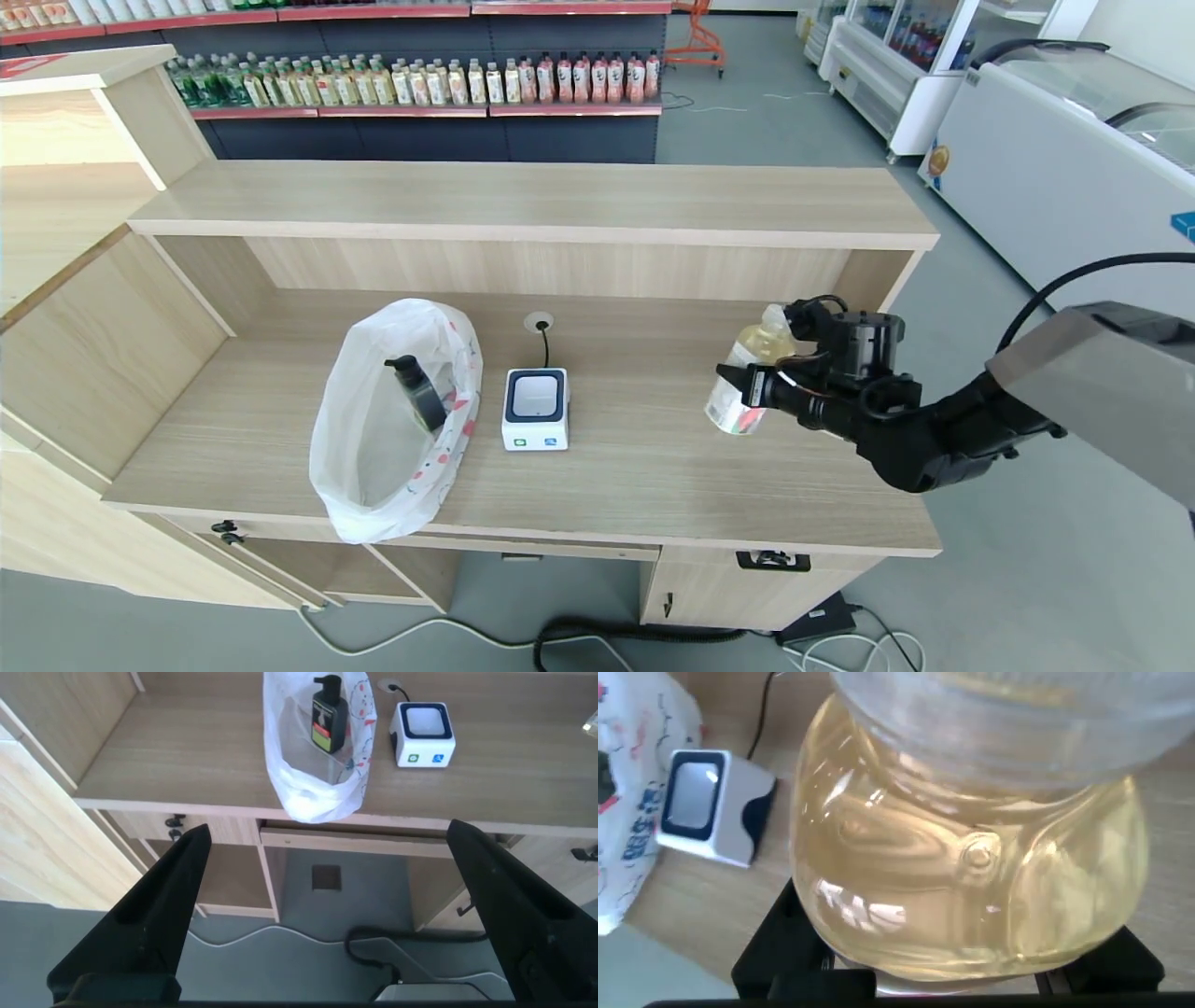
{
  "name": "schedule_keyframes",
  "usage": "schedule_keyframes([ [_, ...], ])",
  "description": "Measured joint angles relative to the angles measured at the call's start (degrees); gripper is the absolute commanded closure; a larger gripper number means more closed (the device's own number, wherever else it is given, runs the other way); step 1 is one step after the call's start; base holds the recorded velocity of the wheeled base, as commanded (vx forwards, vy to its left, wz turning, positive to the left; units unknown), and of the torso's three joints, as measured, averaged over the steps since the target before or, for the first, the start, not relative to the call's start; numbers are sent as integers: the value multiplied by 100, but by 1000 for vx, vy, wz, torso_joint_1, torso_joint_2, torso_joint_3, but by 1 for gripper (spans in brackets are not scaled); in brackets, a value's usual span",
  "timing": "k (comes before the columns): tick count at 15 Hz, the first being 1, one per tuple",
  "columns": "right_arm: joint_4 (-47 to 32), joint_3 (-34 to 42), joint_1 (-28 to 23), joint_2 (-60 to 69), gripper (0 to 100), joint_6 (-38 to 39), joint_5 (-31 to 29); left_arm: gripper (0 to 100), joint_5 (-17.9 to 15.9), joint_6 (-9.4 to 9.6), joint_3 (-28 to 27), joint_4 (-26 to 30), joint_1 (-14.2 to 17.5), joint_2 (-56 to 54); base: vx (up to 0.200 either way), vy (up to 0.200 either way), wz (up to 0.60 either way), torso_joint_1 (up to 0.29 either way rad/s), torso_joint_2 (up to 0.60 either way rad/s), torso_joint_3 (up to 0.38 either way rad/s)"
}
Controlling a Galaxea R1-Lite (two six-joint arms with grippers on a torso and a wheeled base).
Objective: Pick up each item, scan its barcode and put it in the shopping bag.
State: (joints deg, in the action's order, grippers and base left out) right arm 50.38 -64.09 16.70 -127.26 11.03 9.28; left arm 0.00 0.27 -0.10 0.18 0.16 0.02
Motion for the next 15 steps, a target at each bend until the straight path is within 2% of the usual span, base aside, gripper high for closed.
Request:
schedule_keyframes([
  [3,-85,1221,399,894,100,528,1187,0,0,0,0,-2,0,0,0,0,0,0,0,0],
  [6,-108,2002,995,1517,100,735,1905,0,0,0,0,0,0,0,0,0,0,0,0,0],
  [9,-85,2115,1229,1714,100,794,1998,0,0,-2,0,0,0,0,0,0,0,0,0,0],
  [15,-33,2128,1303,1959,100,794,2712,0,0,0,0,0,0,0,0,0,0,0,0,0],
])
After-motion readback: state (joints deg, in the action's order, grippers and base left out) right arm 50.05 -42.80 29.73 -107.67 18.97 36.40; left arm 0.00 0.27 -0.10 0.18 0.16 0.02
